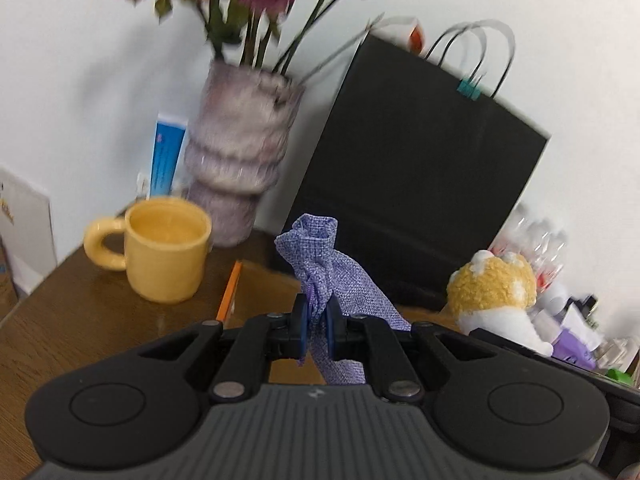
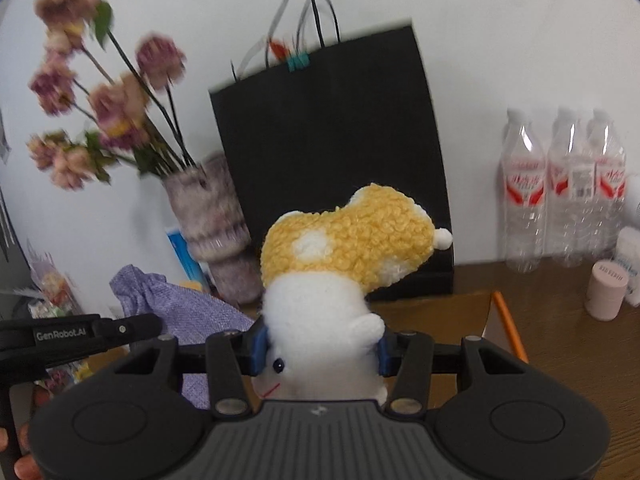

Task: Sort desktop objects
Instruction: 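Lift the plush toy and purple pouch and carry both over the cardboard box, then lower the pouch and plush toy into the box and open both grippers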

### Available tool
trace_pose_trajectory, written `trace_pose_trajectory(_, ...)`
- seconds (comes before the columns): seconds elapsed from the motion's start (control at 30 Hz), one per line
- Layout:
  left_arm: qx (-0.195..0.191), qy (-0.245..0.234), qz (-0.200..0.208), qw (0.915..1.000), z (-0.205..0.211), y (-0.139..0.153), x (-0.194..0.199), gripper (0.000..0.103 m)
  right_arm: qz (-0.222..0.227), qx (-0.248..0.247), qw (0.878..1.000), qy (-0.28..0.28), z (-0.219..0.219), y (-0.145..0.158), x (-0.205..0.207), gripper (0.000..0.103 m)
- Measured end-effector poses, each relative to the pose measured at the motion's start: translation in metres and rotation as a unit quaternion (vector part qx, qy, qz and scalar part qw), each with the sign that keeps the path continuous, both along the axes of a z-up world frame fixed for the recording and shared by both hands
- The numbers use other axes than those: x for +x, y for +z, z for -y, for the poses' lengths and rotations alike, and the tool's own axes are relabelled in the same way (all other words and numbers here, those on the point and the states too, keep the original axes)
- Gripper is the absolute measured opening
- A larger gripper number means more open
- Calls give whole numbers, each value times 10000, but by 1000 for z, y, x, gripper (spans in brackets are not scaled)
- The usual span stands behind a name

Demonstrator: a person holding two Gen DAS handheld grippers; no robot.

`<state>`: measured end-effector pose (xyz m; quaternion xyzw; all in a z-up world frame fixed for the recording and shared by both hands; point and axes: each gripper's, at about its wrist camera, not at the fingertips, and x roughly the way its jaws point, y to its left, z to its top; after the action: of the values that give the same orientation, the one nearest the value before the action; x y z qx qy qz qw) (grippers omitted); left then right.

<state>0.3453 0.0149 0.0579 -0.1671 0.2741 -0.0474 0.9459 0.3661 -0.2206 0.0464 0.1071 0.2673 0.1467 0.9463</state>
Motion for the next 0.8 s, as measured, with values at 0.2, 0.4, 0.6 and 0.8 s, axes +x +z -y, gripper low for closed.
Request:
trace_pose_trajectory(0.2,10,72,-317,9995,-2,-20,13,9,-565,3,9984,74,-6,-31,22,48)
trace_pose_trajectory(0.4,97,31,-498,9987,4,-32,19,9,-794,-118,9968,61,-11,-46,30,48)
trace_pose_trajectory(0.6,431,15,-560,9975,18,-38,20,9,-946,-240,9952,87,-14,-54,32,48)
trace_pose_trajectory(0.8,897,115,-531,9945,29,-41,20,10,-949,-292,9950,85,-16,-55,31,48)
